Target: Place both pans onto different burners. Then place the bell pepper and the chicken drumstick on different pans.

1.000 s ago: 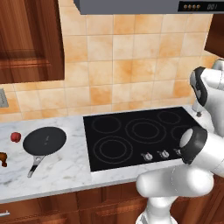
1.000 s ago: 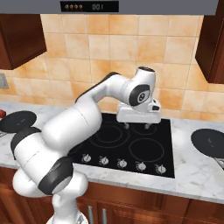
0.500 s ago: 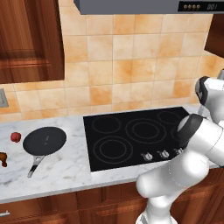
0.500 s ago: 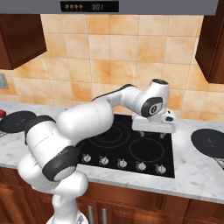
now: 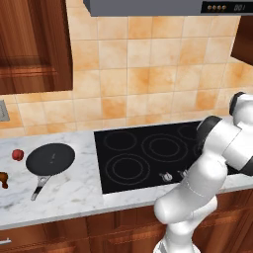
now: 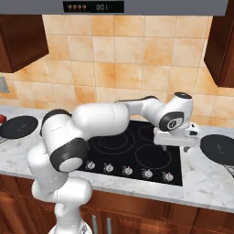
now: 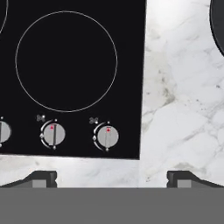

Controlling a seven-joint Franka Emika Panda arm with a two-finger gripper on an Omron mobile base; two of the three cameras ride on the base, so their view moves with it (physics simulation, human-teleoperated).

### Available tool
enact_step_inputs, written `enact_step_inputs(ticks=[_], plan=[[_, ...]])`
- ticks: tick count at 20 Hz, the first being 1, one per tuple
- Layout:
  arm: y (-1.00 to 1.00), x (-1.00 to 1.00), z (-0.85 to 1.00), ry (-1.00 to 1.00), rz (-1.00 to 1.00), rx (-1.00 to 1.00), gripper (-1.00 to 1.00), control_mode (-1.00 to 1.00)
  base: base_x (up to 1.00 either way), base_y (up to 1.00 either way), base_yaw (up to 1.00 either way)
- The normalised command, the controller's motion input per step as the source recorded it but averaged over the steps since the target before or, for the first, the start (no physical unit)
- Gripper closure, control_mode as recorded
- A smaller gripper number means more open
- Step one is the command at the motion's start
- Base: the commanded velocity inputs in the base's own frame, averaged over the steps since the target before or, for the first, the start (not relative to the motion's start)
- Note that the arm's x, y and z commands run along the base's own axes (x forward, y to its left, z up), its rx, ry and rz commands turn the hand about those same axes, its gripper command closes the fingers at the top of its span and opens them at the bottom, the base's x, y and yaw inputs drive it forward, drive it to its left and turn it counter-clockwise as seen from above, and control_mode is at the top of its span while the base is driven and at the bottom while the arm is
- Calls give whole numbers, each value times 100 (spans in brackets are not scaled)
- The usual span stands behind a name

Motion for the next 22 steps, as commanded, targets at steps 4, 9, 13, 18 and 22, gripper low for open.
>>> enact_step_inputs(ticks=[4,9,13,18,22], plan=[[-61,12,-13,0,0,0,-100,-100,0,0,0],[-52,12,-4,0,0,0,-100,-100,0,0,0],[-51,15,0,0,0,0,-100,-100,0,0,0],[-54,16,-1,0,0,0,-100,-100,0,0,0],[-28,11,-6,0,0,0,-100,-100,0,0,0]])
